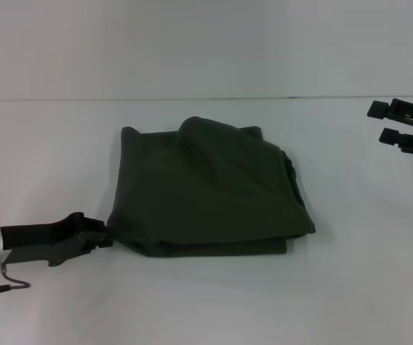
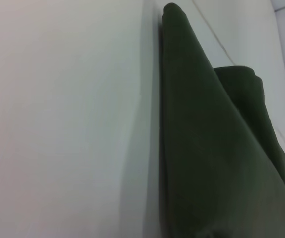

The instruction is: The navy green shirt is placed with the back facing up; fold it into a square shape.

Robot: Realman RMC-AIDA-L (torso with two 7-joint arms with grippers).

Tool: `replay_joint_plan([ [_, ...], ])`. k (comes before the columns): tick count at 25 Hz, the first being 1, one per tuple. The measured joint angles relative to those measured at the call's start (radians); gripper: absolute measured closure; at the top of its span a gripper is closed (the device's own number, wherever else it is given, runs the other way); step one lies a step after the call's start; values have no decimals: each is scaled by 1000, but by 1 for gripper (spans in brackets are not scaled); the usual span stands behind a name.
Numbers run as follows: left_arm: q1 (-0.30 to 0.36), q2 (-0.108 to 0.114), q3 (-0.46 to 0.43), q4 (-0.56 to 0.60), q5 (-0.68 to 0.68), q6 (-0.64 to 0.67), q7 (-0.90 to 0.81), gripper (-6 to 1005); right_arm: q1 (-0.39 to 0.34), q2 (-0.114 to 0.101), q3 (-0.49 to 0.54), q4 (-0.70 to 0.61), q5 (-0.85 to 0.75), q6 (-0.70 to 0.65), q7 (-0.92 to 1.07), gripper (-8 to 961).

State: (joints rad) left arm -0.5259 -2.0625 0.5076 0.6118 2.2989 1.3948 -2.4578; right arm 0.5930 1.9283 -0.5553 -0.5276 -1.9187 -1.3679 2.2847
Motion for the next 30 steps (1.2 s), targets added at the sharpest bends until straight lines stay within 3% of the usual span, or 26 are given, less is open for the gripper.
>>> replay_joint_plan([
  [3, 11, 2, 1, 50, 6, 59, -1, 800, 0, 0, 2, 0, 1, 1, 3, 68],
  [7, 34, 4, -31, 137, -18, 145, 6, 703, -3, -3, -2, 0, -6, 6, 6, 69],
  [10, 39, -14, -51, 206, -79, 219, 48, 630, 13, -9, -23, -7, -49, 8, 22, 69],
  [17, -18, -31, -47, 212, -106, 219, 71, 398, 180, -37, -158, 1, -252, 96, 170, 69],
  [25, -64, -37, -55, 209, -148, 120, 34, 124, 351, -10, -258, 45, -409, 217, 320, 70],
  [30, -67, -37, -50, 196, -231, 53, 14, 98, 384, 2, -281, 105, -417, 281, 363, 71],
])
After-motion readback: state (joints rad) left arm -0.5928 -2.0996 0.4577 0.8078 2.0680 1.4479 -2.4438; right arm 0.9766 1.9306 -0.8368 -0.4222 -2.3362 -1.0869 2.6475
